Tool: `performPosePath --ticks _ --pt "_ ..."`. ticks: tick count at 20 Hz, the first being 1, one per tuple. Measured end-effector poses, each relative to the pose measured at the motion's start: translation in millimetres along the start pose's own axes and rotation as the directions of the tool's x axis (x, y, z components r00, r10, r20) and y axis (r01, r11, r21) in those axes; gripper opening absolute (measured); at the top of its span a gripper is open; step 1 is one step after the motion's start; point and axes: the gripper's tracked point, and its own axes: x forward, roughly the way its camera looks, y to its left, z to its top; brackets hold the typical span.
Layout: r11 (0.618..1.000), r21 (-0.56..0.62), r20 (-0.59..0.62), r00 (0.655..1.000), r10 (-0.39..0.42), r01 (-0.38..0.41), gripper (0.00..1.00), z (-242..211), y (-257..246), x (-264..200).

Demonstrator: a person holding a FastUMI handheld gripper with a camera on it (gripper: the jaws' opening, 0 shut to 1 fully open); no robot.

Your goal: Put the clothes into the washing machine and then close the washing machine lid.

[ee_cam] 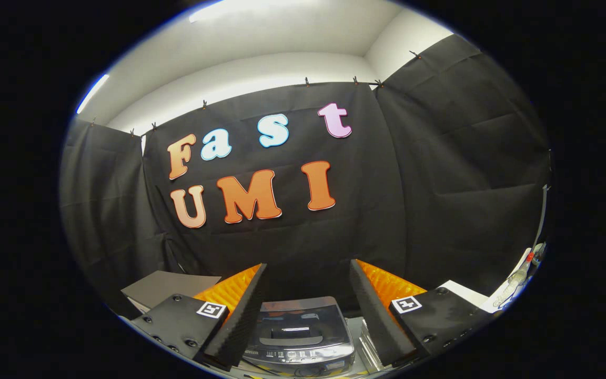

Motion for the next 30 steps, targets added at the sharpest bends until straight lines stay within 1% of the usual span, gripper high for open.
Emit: performPosePath --ticks 16,24,30 --pt "1.000 0.019 -0.014 1.000 -0.002 0.002 0.98 -8 -1 3" --pt "0.999 0.020 0.021 0.999 -0.035 0.035 0.98 1 -5 13" --pt "1.000 0.008 0.041 0.999 -0.003 0.003 0.98 2 9 25"
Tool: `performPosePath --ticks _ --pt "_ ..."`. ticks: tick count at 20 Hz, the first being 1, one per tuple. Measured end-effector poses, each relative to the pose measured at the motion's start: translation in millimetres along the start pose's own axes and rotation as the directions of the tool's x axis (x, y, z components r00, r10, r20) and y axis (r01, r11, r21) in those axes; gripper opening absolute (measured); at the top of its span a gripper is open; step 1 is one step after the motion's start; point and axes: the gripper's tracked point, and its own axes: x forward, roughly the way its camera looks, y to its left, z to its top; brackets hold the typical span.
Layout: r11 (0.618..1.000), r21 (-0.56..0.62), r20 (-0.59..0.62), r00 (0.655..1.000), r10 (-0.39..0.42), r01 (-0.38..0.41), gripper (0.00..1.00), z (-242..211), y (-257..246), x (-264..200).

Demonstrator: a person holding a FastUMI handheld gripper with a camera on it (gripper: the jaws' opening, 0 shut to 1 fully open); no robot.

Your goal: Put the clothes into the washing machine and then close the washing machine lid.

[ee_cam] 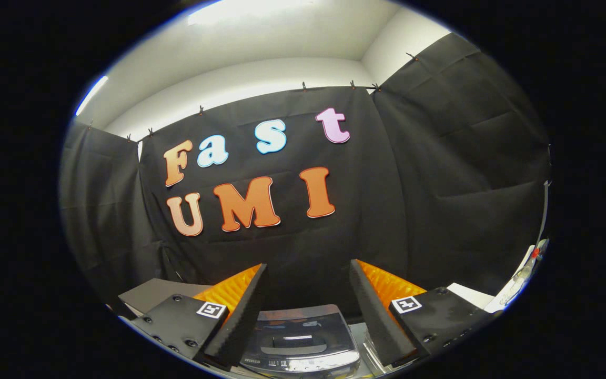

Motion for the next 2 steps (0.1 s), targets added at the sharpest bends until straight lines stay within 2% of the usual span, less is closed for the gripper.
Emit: performPosePath --ticks 2 --pt "1.000 -0.007 -0.009 1.000 0.014 -0.014 0.98 -2.2 4.6 0.3"
